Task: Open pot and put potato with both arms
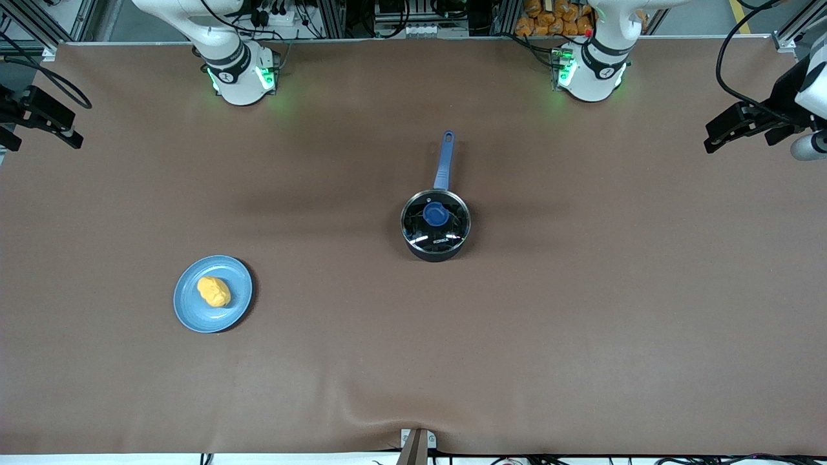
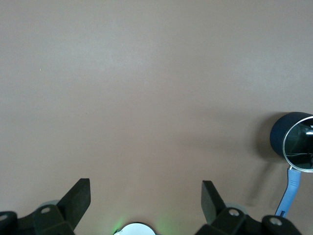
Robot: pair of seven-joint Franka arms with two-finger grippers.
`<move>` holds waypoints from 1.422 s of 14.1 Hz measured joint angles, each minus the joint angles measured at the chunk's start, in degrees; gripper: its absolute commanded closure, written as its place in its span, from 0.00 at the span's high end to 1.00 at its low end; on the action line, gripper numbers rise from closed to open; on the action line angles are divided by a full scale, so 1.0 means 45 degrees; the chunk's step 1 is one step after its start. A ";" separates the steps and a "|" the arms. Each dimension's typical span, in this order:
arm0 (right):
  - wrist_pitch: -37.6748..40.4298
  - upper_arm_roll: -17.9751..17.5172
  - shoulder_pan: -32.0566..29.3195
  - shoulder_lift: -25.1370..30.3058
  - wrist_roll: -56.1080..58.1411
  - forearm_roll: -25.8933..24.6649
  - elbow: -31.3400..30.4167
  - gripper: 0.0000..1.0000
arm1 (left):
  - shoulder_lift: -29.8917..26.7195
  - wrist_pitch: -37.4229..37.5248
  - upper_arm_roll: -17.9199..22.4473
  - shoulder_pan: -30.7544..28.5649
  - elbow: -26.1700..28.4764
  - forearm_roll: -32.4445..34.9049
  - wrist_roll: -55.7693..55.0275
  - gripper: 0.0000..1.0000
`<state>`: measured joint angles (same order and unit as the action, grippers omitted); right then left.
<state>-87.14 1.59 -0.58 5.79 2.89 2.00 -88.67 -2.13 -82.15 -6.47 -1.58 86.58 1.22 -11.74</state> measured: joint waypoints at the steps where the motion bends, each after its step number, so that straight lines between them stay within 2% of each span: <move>1: -0.0078 0.0014 -0.0071 0.0000 0.0000 0.0048 0.0008 1.00 | 0.0000 0.0106 0.0016 -0.0001 -0.0062 0.0000 0.0000 1.00; 14: -0.0476 0.0042 -0.0271 -0.0416 0.0000 0.0204 0.0020 1.00 | 0.0056 0.0556 0.0002 -0.0426 0.0145 -0.0221 0.0045 1.00; 20: -0.0494 -0.0043 -0.0266 -0.0531 0.0007 0.0208 0.0024 1.00 | 0.0866 0.0118 -0.0511 0.0202 0.0180 -0.0284 -0.0394 1.00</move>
<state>-89.36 1.40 -1.77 3.40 2.92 2.94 -88.56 1.76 -81.62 -8.77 -0.67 87.39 -0.06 -13.52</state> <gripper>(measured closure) 0.000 0.000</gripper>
